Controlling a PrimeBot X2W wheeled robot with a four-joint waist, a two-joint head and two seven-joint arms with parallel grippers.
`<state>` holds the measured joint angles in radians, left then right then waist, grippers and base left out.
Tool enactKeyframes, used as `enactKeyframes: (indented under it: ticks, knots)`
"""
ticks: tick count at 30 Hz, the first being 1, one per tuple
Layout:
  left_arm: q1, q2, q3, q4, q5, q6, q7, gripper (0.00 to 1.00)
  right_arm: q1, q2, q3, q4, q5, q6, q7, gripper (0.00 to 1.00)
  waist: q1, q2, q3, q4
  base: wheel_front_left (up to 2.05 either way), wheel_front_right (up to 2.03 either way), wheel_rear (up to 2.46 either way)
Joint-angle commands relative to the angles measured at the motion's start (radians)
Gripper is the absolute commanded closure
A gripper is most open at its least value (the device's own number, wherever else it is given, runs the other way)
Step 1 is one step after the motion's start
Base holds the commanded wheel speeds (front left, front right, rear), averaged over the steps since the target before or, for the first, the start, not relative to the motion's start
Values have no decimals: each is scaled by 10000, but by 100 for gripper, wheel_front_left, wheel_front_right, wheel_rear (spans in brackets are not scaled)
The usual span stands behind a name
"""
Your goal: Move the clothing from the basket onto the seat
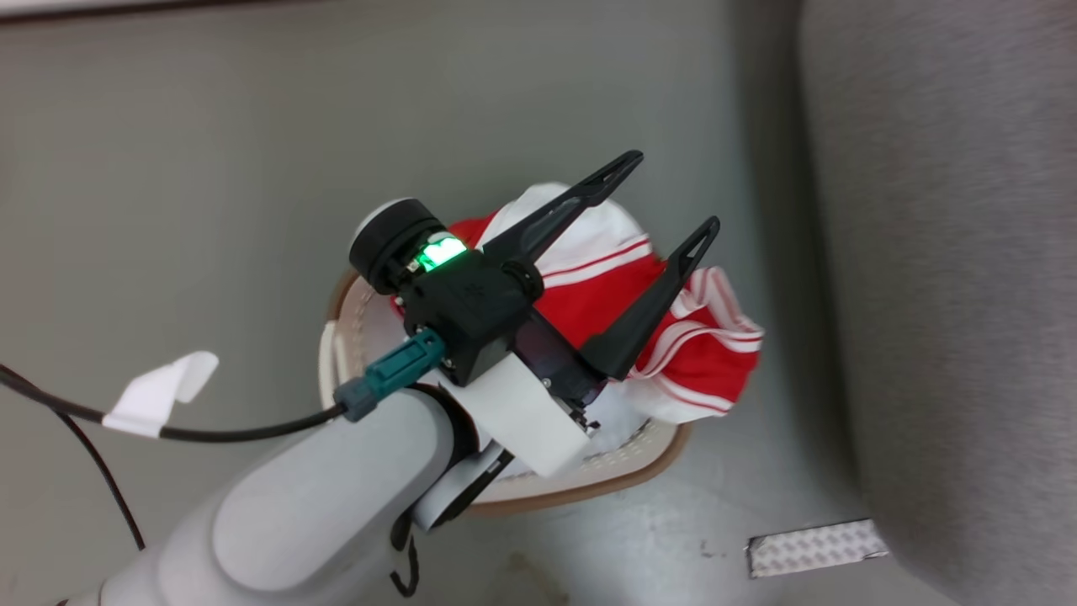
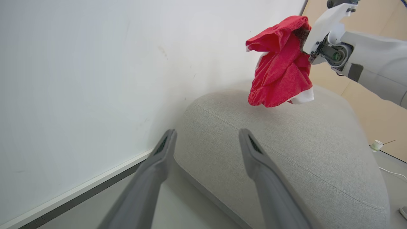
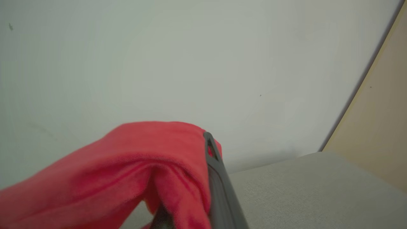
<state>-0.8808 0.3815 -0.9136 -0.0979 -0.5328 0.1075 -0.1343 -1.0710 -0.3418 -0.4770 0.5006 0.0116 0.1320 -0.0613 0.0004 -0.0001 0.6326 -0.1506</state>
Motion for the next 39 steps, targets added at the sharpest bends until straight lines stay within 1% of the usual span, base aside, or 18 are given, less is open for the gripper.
enactKeyframes:
  ticks: [1, 3, 7, 8, 9, 10, 12, 13, 14, 15, 16, 17, 22, 25, 27, 31, 34, 39]
  knots:
    - [-76, -7, 49, -92, 24, 55, -89, 0, -437, -342, -576, 264, -535, -25, 69, 100, -4, 1, 877, 844, 0, 0, 0]
    - [24, -5, 66, -149, 8, 94, -173, 0, -794, -677, -1303, 531, -1180, -25, 114, 100, -4, 1, 1029, 1096, 0, 0, 0]
    - [429, 153, 182, -199, -167, 312, -360, 0, -600, -783, -2739, 836, -3212, -25, -77, 100, -4, 1, 1160, 1389, 0, 0, 0]
    - [538, 219, 207, -189, -208, 371, -404, 0, -496, -639, -3076, 899, -3674, -25, -136, 100, -4, 1, 1170, 1420, 0, 0, 0]
    - [669, 277, 235, -177, -260, 421, -418, 0, -483, -326, -3468, 975, -4066, -25, -195, 100, -4, 1, 1156, 1429, 0, 0, 0]
    - [669, 277, 235, -177, -260, 421, -418, 0, -483, -326, -3468, 975, -4066, -25, -195, 100, -4, 1, 1156, 1429, 0, 0, 0]
    - [891, 418, 252, -170, -243, 506, -464, 0, -381, 320, -4073, 1017, -4849, -25, -338, 100, -4, 1, 1059, 1378, 0, 0, 0]
    - [970, 485, 265, -193, -273, 527, -469, 0, -352, 590, -4303, 989, -5244, -25, -418, 97, -4, 1, 1002, 1328, 0, 0, 0]
    - [1054, 558, 277, -211, -306, 579, -470, 0, -365, 854, -4490, 993, -5555, -27, -493, 82, -4, 1, 943, 1268, 0, 0, 0]
    - [1122, 623, 299, -221, -329, 598, -456, 0, -384, 1147, -4631, 1038, -5833, -27, -593, 61, -4, 1, 872, 1204, 0, 0, 0]
    - [1169, 677, 331, -232, -343, 637, -431, 0, -407, 1452, -4756, 1133, -5973, -27, -701, 27, -4, 1, 778, 1119, 0, 0, 0]
    - [1202, 720, 366, -247, -372, 672, -410, 0, -410, 1698, -4917, 1307, -6125, -27, -679, 0, -4, 1, 681, 1037, 0, 0, 0]
    - [1258, 820, 521, -93, -520, 731, -478, 0, -51, 2098, -4916, 1945, -6598, -25, -918, 0, -4, 1, 106, 628, 0, 0, 0]
    - [1423, 800, 516, 124, -732, 695, -523, 0, 282, 2087, -4590, 2573, -6676, -27, -1240, 0, -4, 1, -389, 376, 0, 0, 0]
    - [1590, 851, 481, 307, -881, 624, -504, 0, 886, 2010, -4393, 2990, -6405, -27, -1602, 0, -4, 1, -779, 202, 0, 0, 0]
    - [2035, 863, 547, 708, -1112, 633, -704, 0, 1766, 1959, -3561, 3388, -5778, -27, -1986, 0, -4, 1, -1615, -5, 0, 0, 0]
    - [2478, 853, 619, 1030, -1370, 646, -906, 0, 2527, 1969, -2919, 3233, -5196, -25, -2039, 0, -4, 1, -2303, -25, 0, 0, 0]
    - [3326, 829, 887, 1629, -1652, 741, -1163, 0, 3911, 2191, -1637, 2040, -4158, -25, -2024, 0, -4, 1, -3464, 55, 0, 0, 0]
